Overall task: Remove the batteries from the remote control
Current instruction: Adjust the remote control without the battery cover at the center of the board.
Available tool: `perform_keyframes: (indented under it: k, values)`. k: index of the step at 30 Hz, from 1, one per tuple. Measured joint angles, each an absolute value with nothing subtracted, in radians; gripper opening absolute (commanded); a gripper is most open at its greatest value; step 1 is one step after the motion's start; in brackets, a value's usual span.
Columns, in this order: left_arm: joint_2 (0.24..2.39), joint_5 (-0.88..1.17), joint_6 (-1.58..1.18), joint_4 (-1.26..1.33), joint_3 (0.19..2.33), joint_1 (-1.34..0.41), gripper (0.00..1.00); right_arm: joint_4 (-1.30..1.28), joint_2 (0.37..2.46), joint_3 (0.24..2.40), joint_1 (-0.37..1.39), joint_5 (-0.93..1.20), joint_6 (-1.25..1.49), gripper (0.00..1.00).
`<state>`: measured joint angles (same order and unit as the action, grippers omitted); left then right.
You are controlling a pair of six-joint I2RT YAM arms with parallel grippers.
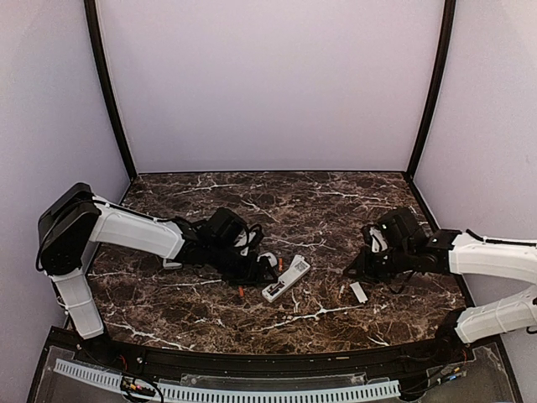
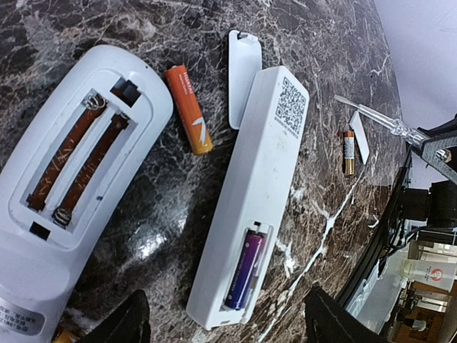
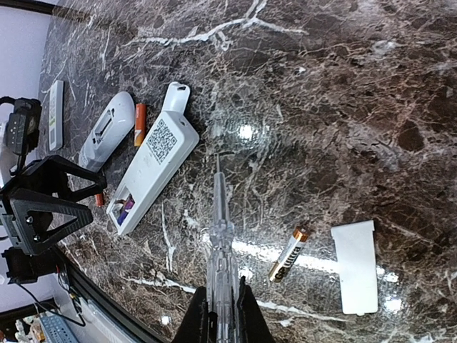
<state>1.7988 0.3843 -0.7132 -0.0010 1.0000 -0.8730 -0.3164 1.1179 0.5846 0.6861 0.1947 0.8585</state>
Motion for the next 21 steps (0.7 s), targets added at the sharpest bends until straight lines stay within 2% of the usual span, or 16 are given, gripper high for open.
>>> perform_keyframes:
  k: [21]
  values:
    - [1.877, 0.498, -0.714, 0.007, 1.031, -0.894, 0.65, -0.109, 1.402, 0.673, 0.702, 0.369, 0.778, 0.00]
